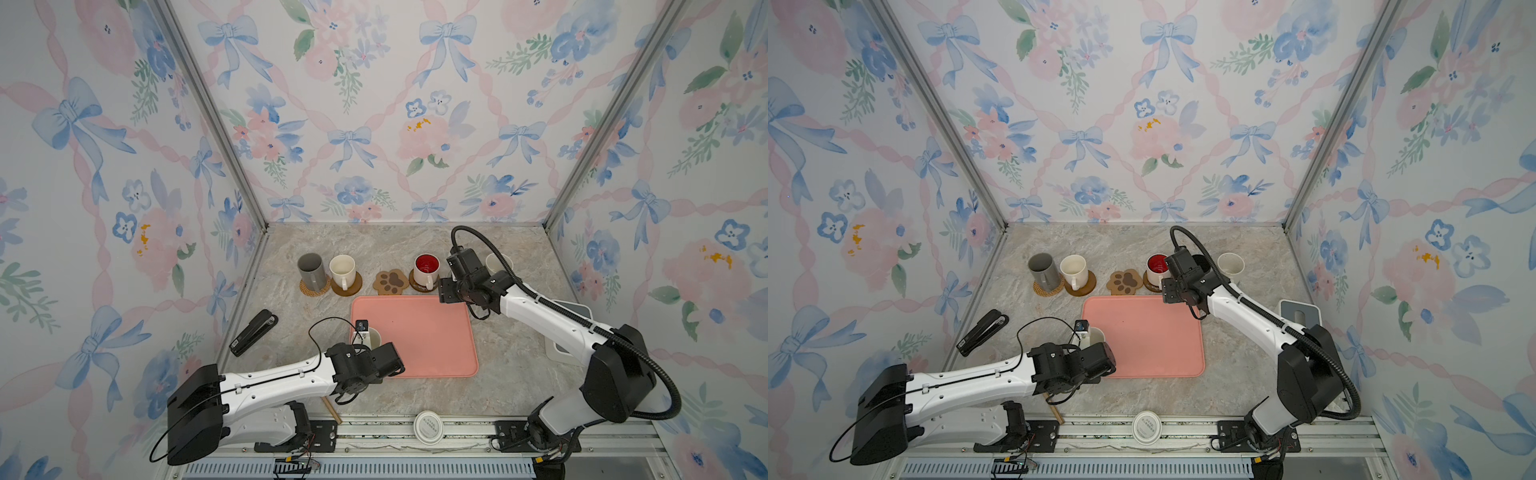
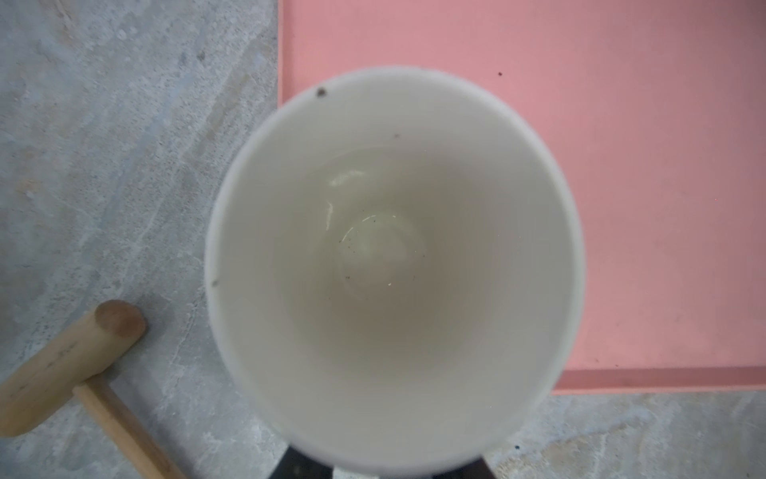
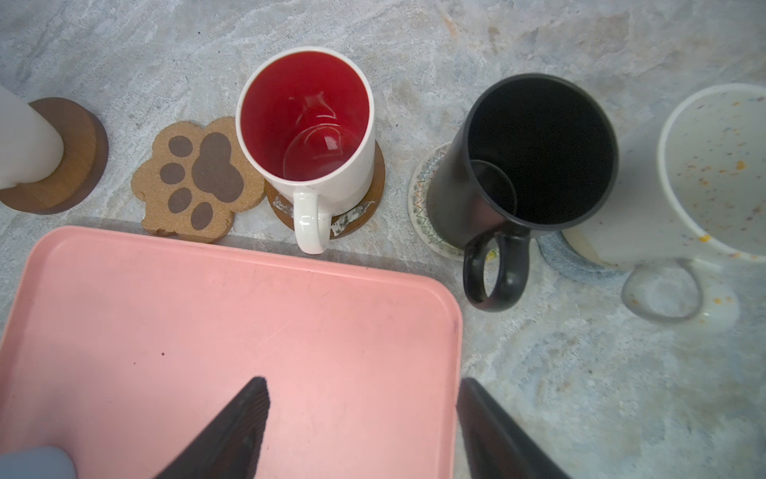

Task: Place cups on coasters
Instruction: Move the cup to the tray, then pick up the cup from the tray.

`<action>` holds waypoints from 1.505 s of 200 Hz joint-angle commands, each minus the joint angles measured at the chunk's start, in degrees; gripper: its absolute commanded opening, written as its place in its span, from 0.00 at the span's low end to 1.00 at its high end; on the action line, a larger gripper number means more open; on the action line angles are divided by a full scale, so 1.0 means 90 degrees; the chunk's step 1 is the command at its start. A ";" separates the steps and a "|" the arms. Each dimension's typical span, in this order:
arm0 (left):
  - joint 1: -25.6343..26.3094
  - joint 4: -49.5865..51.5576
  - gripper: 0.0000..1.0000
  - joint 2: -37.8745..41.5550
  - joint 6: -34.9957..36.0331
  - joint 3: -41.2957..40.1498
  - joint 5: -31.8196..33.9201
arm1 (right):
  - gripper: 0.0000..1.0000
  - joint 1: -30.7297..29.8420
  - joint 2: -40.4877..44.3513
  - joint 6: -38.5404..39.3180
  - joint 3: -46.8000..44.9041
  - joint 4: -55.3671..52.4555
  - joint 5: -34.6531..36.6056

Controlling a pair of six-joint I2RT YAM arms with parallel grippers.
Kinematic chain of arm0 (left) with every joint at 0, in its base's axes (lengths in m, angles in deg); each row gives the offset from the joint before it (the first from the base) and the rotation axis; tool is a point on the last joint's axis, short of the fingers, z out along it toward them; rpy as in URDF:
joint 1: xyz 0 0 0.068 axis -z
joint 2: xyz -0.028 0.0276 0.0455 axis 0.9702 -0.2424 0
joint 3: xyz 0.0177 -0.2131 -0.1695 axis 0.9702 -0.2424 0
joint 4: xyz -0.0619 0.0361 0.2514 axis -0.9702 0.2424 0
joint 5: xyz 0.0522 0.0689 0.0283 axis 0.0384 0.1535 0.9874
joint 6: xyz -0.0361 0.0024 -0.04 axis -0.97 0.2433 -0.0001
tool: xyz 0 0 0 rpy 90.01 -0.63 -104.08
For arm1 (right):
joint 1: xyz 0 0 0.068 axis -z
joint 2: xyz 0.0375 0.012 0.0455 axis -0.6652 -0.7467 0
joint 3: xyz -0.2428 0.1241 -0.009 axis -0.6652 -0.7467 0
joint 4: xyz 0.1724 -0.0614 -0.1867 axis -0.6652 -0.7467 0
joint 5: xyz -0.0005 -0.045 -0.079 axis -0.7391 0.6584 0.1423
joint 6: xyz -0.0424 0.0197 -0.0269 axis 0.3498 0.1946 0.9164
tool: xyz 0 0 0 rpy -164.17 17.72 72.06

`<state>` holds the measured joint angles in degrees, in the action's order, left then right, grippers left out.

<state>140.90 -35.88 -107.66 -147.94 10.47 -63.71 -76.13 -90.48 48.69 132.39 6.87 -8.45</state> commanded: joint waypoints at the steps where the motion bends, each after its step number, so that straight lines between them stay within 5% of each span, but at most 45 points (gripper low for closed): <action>1: -0.0081 0.0082 0.29 -0.0166 0.0155 0.0260 0.0216 | 0.75 0.0103 0.0216 -0.0087 -0.0129 -0.0032 0.0042; 63: -0.0180 0.0081 0.15 -0.0432 0.0162 0.0248 0.0161 | 0.75 0.0164 0.0334 -0.0113 -0.0244 -0.0031 0.0024; 94: -0.0236 0.0074 0.00 -0.0456 0.0157 0.0220 0.0204 | 0.75 0.0201 0.0353 -0.0102 -0.0266 -0.0051 0.0024; 207: -0.0515 -0.0114 0.00 -0.0734 0.0973 0.1359 0.1176 | 0.76 0.0444 0.0758 -0.0052 -0.0529 -0.0129 0.0071; 301: -0.2154 -0.2239 0.00 -0.1831 0.3336 0.2223 0.0137 | 0.76 0.0875 0.1240 0.0047 -0.0841 -0.0215 0.0012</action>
<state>123.80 -47.20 -122.15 -125.32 25.88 -61.11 -69.42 -81.21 48.56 125.90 6.45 -8.47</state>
